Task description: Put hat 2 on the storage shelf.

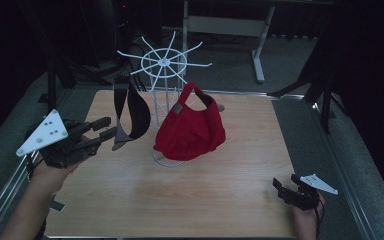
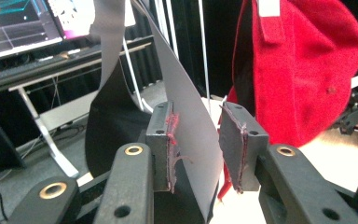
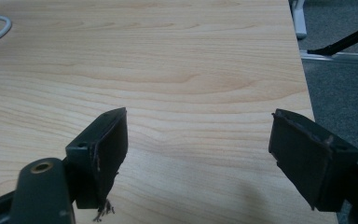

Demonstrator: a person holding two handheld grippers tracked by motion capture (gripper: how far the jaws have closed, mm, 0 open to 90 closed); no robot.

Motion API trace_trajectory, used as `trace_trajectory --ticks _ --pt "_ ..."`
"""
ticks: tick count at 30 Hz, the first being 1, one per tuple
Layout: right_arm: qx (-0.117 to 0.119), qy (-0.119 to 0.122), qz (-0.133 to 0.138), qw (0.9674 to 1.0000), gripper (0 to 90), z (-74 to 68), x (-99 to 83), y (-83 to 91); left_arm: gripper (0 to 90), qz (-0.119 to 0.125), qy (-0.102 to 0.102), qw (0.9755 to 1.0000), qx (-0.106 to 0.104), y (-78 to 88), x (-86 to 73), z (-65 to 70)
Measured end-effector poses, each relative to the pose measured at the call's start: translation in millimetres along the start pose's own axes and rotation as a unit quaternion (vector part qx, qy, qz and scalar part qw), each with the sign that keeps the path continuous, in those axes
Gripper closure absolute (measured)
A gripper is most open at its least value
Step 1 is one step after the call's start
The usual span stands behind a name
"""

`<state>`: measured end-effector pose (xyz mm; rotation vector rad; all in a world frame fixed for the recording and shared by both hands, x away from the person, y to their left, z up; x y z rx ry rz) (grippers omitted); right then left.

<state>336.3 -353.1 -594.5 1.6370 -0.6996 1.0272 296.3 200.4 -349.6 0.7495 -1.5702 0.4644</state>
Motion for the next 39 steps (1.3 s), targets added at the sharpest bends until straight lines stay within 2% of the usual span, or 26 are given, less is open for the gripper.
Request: trace_trajectory --ticks 8,14,21,25,28,30,36,39 --pt "-0.002 0.002 0.001 1.0000 19.5 -0.1 0.1 -0.1 60.7 -0.012 0.009 0.9999 0.008 9.3 -25.8 1.9" --pt "-0.002 0.005 0.000 1.0000 19.4 -0.5 0.0 -0.1 58.7 -0.016 0.023 0.9995 0.011 14.0 -47.6 3.7" --pt "-0.002 0.007 0.002 1.0000 19.2 -0.7 0.2 0.0 58.7 -0.022 0.045 0.9986 0.017 17.5 -79.6 5.2" --pt "-0.002 0.007 0.002 1.0000 18.9 -0.8 0.1 0.0 58.7 -0.028 0.046 0.9984 0.018 18.1 -99.6 7.8" --pt "-0.003 0.008 0.002 1.0000 18.9 -0.9 0.1 -0.1 58.7 -0.038 0.067 0.9970 0.011 17.1 -116.2 9.8" --pt "-0.003 0.008 0.002 1.0000 18.8 -0.9 0.1 -0.1 58.7 -0.049 0.069 0.9964 0.012 16.3 -127.6 10.4" --pt "-0.004 0.010 0.000 0.9999 18.2 -1.2 0.0 -0.4 58.7 -0.058 0.100 0.9931 0.017 16.2 -157.2 10.5" --pt "-0.005 0.011 0.000 0.9999 18.1 -1.2 0.0 -0.4 58.7 -0.066 0.109 0.9917 0.016 15.5 -170.3 13.7"
Point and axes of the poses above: each handheld gripper's, and its own axes: y roughly backward along the jaws, x roughly out of its top, z roughly to its right, the point moved 8 cm from there along -y, roughly forward along the jaws, and after that the axes turned 3 degrees about z, right-handed, at the moved point
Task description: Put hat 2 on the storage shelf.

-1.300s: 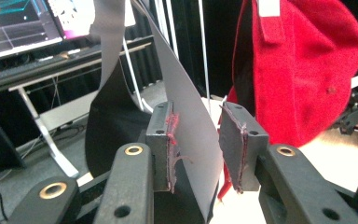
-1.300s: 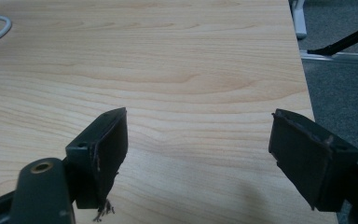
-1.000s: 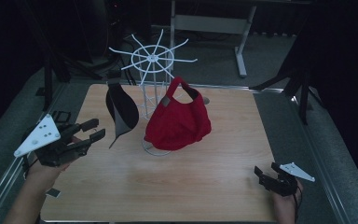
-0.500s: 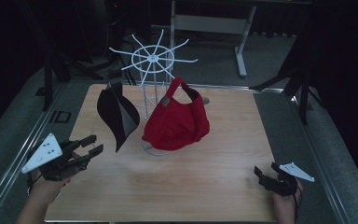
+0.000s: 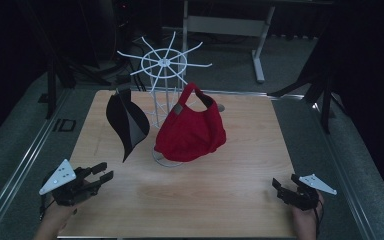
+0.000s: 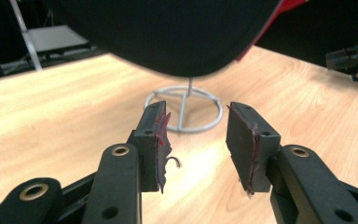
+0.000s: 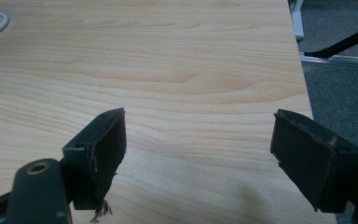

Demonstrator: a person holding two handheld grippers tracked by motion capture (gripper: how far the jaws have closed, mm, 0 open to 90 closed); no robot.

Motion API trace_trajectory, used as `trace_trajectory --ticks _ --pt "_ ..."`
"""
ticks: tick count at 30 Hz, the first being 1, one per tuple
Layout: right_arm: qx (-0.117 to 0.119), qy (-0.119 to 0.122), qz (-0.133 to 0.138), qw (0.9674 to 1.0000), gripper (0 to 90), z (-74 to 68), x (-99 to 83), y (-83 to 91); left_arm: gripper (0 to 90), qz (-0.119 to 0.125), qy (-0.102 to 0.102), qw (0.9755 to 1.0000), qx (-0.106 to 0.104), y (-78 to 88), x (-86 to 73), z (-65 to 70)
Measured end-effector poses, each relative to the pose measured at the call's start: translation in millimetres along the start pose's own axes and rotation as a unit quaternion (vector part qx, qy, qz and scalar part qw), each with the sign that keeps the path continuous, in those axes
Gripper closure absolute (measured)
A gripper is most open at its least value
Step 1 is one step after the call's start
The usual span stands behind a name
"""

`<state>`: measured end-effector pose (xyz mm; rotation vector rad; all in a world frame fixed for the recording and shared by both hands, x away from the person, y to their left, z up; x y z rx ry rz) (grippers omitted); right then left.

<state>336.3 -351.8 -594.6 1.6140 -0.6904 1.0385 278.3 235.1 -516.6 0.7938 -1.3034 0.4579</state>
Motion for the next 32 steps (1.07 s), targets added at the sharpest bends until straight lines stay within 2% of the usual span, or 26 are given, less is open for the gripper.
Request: trace_trajectory --ticks 4,8,17,25,32 --pt "0.000 0.001 0.000 1.0000 18.1 -0.1 0.0 0.0 58.7 -0.016 0.003 0.9998 -0.005 -3.9 -14.2 2.8" --pt "-0.001 0.002 0.000 1.0000 18.1 -0.1 0.0 -0.1 58.7 -0.015 0.013 0.9998 -0.008 -7.0 -23.1 5.5" --pt "-0.001 0.002 -0.002 1.0000 18.1 0.0 -0.2 -0.3 58.7 -0.021 0.025 0.9994 0.002 -8.3 -42.2 3.7" --pt "-0.004 0.001 -0.002 1.0000 18.1 0.4 -0.1 -0.5 58.7 -0.014 0.029 0.9995 0.006 -6.8 -47.6 2.7" --pt "-0.002 0.002 -0.003 1.0000 18.1 0.5 -0.1 -0.8 58.7 -0.019 0.032 0.9993 0.010 -6.8 -49.8 1.0"
Point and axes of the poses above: each handheld gripper's, and its own axes: y roughly backward along the jaws, x roughly out of its top, z roughly to its right, the point moved 8 cm from there along -y, roughly forward along the jaws, and after that the axes turned 3 degrees about z, right-handed, at the moved point
